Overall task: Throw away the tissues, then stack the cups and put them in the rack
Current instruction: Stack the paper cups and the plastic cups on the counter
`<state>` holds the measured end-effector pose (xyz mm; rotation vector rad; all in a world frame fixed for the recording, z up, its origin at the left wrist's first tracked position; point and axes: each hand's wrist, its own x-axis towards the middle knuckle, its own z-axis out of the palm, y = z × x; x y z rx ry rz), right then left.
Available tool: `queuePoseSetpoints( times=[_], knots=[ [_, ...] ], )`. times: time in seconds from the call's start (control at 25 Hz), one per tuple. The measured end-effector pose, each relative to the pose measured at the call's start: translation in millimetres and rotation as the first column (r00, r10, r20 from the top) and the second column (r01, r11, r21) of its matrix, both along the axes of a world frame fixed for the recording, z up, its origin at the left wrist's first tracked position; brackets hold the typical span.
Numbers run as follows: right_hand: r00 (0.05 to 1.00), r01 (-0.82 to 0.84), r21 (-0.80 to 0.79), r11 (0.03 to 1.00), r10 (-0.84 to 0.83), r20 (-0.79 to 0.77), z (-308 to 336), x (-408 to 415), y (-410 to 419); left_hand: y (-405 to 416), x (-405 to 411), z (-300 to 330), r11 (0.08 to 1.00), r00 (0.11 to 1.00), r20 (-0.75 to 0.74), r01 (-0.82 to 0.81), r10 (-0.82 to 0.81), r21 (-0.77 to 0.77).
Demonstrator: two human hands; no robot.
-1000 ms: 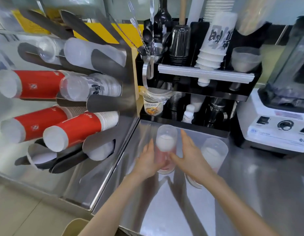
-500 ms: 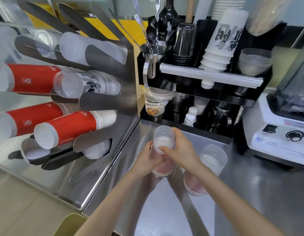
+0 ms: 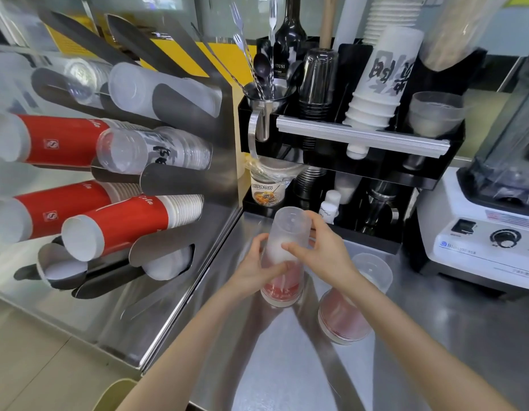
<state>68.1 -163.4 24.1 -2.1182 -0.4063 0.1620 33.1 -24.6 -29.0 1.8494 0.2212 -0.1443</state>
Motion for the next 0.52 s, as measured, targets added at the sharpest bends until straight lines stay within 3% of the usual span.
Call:
queuePoseSetpoints(
  times=[0.2, 0.32, 0.52],
  knots=[
    [0.982, -0.03, 0.029, 0.999, 0.024, 0.187, 44.1, -17.9, -8.5, -5.6, -3.1, 35.7, 0.988, 0.97, 0.242, -0.063, 0.028, 0.139],
    [0.953, -0.06, -0.008, 0.998, 0.06, 0.297, 73.7, -36.2, -14.2, -5.9, -17.8, 66.1, 0.986, 0.924, 0.381, -0.08, 0.018, 0.147],
    [0.961, -0.096, 0.02, 0.995, 0.088, 0.264, 79.3, -59.1, -16.0, 0.9, -43.8, 70.3, 0.985, 0.909, 0.417, -0.063, -0.011, 0.163]
  ],
)
